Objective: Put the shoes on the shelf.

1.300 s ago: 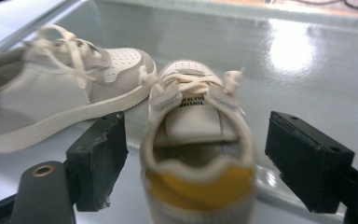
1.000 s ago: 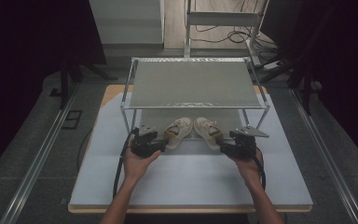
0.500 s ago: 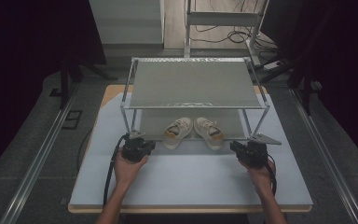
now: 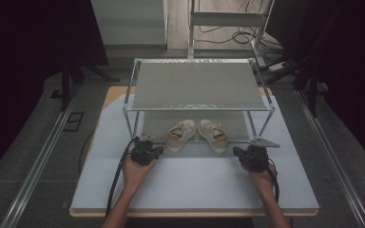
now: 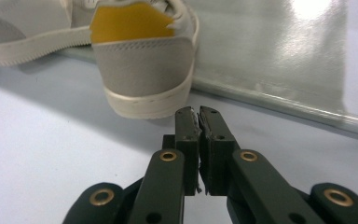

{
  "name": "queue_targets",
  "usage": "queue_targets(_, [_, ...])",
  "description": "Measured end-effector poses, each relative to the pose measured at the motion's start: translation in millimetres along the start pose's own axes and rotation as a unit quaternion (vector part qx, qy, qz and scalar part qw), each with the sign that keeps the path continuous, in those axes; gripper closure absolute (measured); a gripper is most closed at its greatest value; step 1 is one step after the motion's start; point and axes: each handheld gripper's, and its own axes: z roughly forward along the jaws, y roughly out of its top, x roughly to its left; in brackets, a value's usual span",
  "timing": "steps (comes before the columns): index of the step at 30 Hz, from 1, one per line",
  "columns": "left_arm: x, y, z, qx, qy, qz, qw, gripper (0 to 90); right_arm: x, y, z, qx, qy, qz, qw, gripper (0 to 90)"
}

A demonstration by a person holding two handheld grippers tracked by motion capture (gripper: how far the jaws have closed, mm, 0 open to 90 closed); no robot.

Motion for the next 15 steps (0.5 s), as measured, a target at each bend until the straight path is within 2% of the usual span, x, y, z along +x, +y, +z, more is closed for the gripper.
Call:
queue_targets(4, [-0.2,3.3,1.2,0.000,0.005,0.003,1.0000,88.1,5.0,0.3,5.5,0.002,-0.002,-0.008,1.0000,86.0])
queue_targets(9, [5.9,7.0,-0.7,-0.006,0.016,-0.003,0.9999,88.1,4.4,1.7,6.7,0.000,-0.005,-0.007,1.0000,86.0])
queue_targets(13, [8.8,10.2,1.0,-0.017,0.014,-0.010,0.9997,87.9,5.2,2.8,9.9,0.000,-0.006,-0.007,1.0000,86.0])
queue_targets(15, [8.0,11.8,4.6,-0.016,0.009,-0.010,0.9998,87.9,7.7,4.4,11.9,0.000,-0.003,-0.009,1.0000,85.9])
